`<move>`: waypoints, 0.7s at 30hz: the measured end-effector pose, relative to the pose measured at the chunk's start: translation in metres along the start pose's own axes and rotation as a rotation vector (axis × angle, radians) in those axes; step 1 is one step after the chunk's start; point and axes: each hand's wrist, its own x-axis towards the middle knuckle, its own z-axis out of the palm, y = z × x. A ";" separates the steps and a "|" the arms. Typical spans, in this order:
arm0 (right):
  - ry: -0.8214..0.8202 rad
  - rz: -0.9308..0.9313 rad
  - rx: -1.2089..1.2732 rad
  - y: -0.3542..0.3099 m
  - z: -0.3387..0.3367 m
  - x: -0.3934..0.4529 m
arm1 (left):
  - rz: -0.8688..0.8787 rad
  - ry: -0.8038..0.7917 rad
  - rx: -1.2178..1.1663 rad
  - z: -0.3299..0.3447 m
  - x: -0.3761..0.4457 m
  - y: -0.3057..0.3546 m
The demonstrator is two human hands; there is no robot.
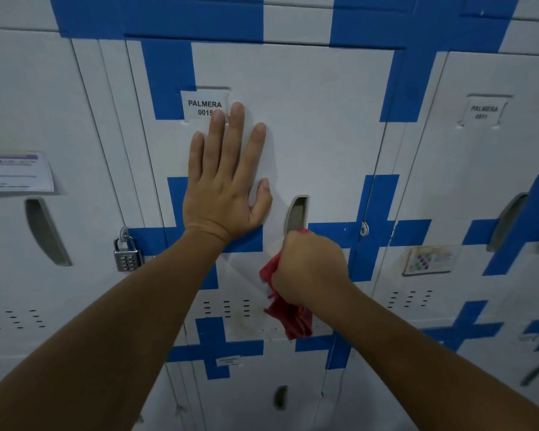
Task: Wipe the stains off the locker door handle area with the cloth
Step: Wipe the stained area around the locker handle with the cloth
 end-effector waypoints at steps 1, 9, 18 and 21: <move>0.015 -0.001 0.046 0.001 -0.003 0.000 | 0.001 0.002 -0.002 0.000 0.000 0.000; 0.049 0.216 1.423 0.031 0.015 -0.021 | 0.000 0.005 0.034 0.002 0.000 0.000; 0.433 -0.905 -0.354 0.049 -0.008 0.001 | 0.002 -0.020 0.021 0.001 0.000 0.000; 0.148 -0.918 -0.550 0.061 -0.028 0.006 | 0.000 -0.007 0.014 0.001 0.000 0.001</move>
